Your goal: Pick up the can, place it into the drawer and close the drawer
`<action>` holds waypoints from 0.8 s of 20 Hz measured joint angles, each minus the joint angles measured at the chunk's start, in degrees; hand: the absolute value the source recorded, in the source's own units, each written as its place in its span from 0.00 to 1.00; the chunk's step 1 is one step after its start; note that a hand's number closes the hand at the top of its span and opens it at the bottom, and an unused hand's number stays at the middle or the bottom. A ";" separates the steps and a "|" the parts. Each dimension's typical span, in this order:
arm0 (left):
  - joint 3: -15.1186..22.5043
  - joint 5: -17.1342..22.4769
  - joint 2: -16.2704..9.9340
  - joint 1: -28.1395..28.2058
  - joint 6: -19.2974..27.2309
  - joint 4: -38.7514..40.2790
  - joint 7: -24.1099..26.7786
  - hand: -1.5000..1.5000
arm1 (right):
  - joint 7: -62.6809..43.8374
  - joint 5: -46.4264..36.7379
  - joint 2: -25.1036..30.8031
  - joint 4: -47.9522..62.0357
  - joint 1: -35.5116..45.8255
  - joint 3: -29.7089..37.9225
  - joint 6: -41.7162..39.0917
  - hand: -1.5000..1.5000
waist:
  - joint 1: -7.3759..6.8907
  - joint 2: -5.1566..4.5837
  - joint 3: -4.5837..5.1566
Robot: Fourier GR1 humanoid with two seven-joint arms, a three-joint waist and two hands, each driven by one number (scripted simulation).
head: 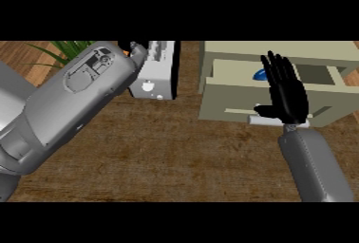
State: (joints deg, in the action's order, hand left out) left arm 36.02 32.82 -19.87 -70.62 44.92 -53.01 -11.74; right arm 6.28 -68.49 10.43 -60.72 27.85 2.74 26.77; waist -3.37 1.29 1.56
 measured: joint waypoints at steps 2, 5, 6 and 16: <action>-0.17 -0.08 -1.34 0.79 -0.31 -1.64 -1.00 0.00 | 0.09 -0.26 -0.21 3.37 2.41 1.09 2.15 0.00 | -0.25 -0.22 -0.17; 0.26 -0.65 -2.57 3.59 0.02 -4.85 -1.68 0.00 | -0.11 -0.65 -0.72 9.04 5.93 2.65 5.37 0.00 | -0.48 -0.57 -0.53; 0.22 -0.83 -2.71 4.29 0.18 -5.55 -1.54 0.00 | 0.24 -0.47 -0.41 11.26 7.62 3.42 6.21 0.00 | -0.67 -0.80 -0.63; -0.17 -2.26 -7.86 11.88 -0.70 -14.77 -3.57 0.00 | 0.19 -1.22 0.66 30.65 21.46 8.16 13.61 0.00 | -1.04 -1.82 -1.38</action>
State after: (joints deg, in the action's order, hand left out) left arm 35.85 30.56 -27.73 -58.74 44.23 -67.78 -15.31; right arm 6.47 -69.70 11.09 -30.07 49.31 10.90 40.38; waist -4.41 -0.53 0.18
